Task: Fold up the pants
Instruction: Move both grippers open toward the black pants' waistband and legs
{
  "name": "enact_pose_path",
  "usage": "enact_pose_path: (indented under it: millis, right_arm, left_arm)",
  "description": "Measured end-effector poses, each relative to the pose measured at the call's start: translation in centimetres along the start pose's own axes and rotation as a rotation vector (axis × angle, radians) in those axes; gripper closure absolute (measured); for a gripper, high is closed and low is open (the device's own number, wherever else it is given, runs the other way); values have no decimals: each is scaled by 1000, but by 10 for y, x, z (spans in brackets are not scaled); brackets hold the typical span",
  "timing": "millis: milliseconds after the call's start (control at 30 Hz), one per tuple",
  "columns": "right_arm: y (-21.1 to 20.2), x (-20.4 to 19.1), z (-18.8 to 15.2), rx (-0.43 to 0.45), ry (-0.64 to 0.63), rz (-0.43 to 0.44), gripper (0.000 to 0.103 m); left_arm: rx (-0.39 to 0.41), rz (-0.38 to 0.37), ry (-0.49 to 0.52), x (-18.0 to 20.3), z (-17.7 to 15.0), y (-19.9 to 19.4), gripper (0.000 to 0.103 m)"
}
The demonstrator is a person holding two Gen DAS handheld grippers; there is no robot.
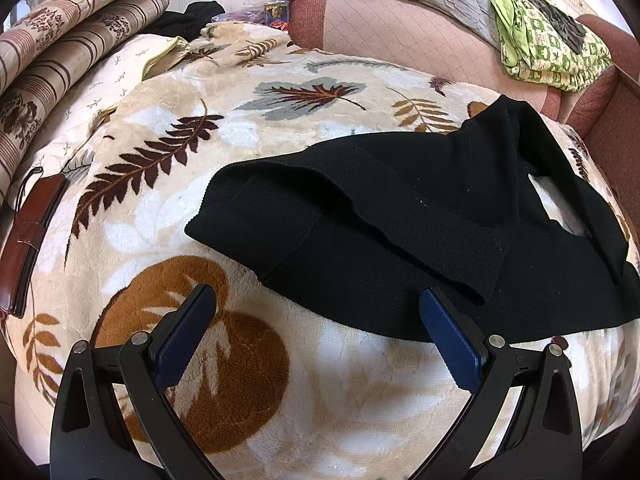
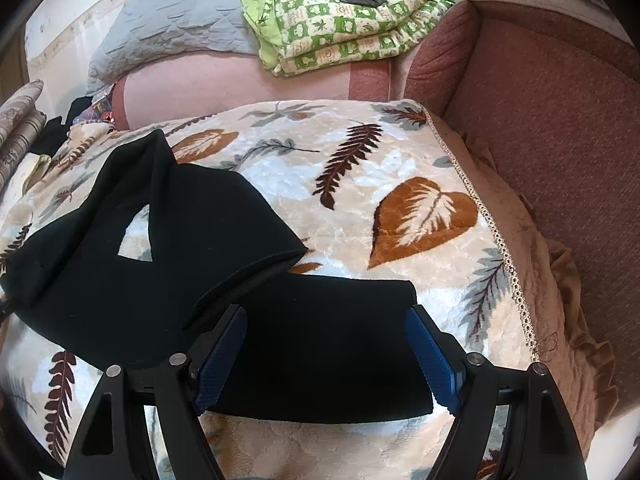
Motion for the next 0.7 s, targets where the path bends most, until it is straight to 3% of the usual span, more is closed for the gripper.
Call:
enact_pose_path:
  millis: [700]
  right_arm:
    - [-18,30,3,50,63,-59,23]
  left_arm:
    - [1,-11,-29,-11,2,0,0]
Point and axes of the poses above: each gripper's, at about its wrist camera, not at the fingertips, and y roughly the way its jaws point, x to its right, z to its top, the point moved 1 cm from there along y, roughly the way its jaws point, and after that the axes turned 15 degrees about x, right-handed, at the moved point
